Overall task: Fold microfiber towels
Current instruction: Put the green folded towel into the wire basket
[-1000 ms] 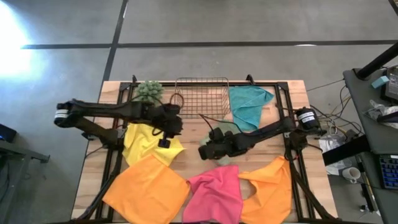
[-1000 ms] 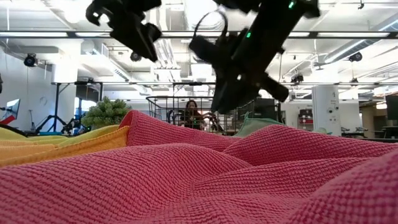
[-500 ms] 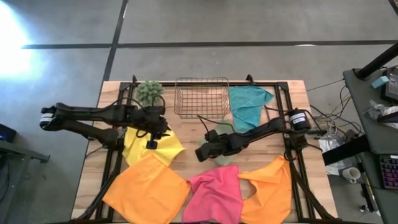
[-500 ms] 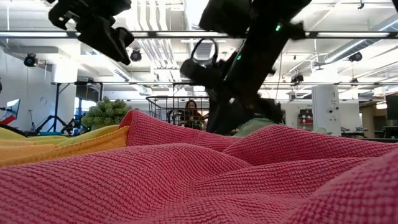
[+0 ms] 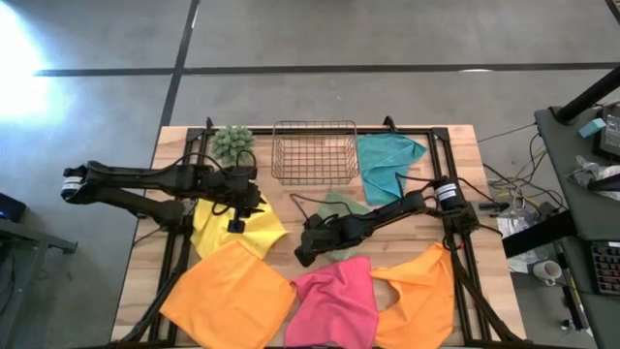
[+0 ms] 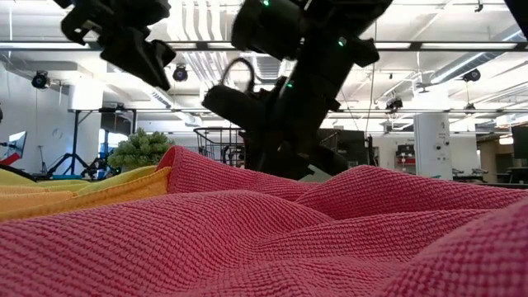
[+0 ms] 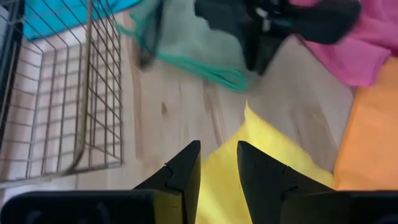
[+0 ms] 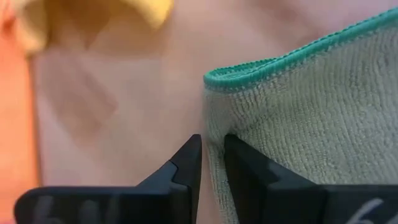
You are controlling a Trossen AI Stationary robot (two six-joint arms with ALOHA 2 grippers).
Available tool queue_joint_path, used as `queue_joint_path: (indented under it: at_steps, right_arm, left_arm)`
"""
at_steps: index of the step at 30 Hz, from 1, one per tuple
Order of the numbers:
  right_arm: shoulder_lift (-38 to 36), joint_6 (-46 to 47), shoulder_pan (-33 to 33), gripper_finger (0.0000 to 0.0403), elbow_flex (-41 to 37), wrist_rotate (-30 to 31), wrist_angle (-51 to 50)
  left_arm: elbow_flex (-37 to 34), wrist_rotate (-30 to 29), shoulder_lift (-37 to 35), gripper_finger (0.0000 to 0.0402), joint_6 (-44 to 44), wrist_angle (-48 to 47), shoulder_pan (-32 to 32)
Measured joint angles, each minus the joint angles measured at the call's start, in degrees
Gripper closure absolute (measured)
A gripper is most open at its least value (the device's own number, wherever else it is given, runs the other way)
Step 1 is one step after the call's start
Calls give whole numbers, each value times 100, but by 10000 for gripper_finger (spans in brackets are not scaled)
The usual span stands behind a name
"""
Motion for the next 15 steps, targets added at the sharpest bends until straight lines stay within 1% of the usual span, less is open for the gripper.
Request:
queue_joint_path:
  at_steps: [2,8,12,15]
  right_arm:
    - [2,-223,44,337,97,-137,-150]
    - [-209,-1049,193,337,348,-113,-435]
    - [-547,-1339,307,337,461,205,-428]
    - [-844,-1376,453,337,462,514,-640]
  left_arm:
    - [-4,1,3,311,1,-61,0]
    - [-2,3,83,311,19,-44,-2]
    - [-2,3,197,311,52,-36,-27]
    - [-4,6,347,311,98,38,-58]
